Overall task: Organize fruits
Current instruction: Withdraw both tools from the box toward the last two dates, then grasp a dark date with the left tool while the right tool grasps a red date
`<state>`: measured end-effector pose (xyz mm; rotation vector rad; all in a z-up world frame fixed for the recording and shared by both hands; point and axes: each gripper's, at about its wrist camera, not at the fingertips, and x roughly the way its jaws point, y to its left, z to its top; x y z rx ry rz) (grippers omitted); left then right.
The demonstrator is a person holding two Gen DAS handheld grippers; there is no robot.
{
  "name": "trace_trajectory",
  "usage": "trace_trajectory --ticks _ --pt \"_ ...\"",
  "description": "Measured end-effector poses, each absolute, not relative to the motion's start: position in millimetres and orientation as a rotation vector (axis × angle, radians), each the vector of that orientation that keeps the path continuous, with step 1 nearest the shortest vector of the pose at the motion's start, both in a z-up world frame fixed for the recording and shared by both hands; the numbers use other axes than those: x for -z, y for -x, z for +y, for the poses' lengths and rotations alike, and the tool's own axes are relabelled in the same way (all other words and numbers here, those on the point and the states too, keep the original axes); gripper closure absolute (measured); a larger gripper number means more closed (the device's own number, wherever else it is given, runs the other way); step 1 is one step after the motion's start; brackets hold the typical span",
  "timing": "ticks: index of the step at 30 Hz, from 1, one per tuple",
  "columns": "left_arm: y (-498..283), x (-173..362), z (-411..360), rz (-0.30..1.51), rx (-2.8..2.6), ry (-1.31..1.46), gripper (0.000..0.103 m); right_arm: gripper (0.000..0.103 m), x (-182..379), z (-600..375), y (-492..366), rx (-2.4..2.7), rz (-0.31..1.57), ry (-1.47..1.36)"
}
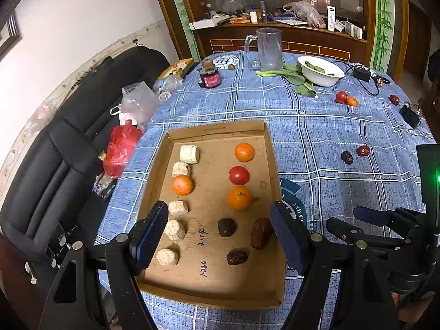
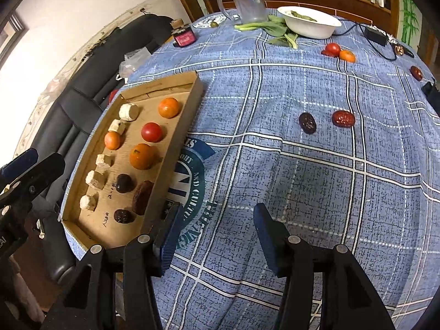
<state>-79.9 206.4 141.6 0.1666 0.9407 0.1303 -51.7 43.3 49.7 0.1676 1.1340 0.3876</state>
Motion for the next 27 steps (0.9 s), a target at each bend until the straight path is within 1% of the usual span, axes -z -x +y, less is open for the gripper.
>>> trace_trajectory --ticks 9,15,21,27 --pt "66 -120 207 1.003 -0.087 -0.142 0.027 0.044 -37 30 49 -0.336 1.161 -0.195" --pt "61 -105 207 1.046 -0.014 -0.081 0.027 0.044 -34 -18 41 -0.214 1.135 -0.262" --pt "52 -101 182 1.041 0.107 -0.073 0.027 0.044 -32 -72 15 -0.106 1.116 -0.362" --pt "25 -98 148 1.048 0.236 -0.017 0.027 0.045 -38 -87 -28 -0.098 1.059 -0.316"
